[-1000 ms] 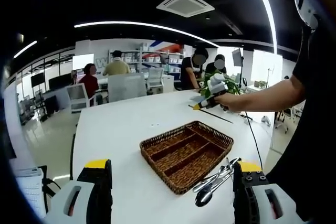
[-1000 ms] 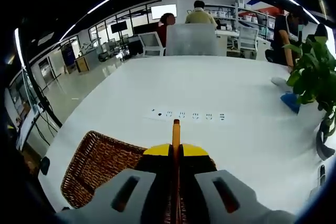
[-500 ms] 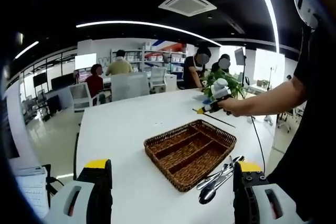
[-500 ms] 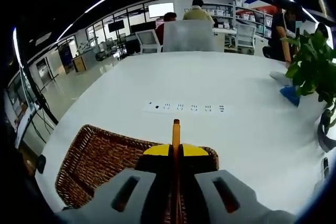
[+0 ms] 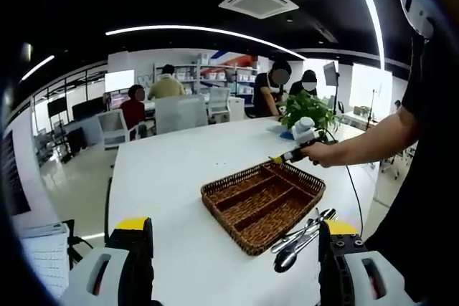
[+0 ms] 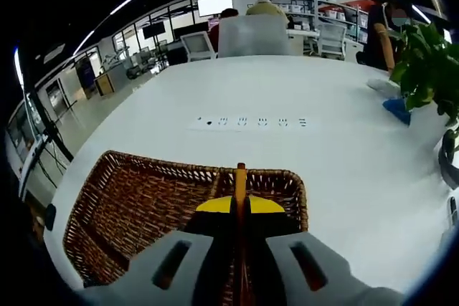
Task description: Arrange the knives, forks, and spoons in their matching storage slots by inserting each utensil handle-first until every utensil is classified and aligned in the correct compartment
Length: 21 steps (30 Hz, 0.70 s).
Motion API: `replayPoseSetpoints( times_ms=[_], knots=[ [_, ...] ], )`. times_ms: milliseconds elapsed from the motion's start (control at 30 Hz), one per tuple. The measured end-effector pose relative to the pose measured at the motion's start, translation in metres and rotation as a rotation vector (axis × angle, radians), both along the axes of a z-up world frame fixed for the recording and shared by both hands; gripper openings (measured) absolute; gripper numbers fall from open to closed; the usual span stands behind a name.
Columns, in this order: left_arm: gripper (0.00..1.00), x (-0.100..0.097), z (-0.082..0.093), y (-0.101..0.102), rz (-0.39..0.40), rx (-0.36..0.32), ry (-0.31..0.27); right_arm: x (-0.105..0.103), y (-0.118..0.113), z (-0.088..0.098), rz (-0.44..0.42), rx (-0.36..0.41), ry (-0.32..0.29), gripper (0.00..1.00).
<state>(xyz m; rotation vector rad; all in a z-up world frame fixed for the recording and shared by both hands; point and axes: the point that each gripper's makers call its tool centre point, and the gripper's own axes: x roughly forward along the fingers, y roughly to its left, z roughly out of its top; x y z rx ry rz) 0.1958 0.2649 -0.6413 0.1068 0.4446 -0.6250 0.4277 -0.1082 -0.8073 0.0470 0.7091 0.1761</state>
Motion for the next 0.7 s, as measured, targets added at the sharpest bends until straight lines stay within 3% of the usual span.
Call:
replayPoseSetpoints(
  times_ms=[700],
  knots=[
    [1.0, -0.008, -0.005, 0.017, 0.028, 0.028, 0.039, 0.005, -0.007, -0.04, 0.007, -0.028, 0.017, 0.02]
  ],
)
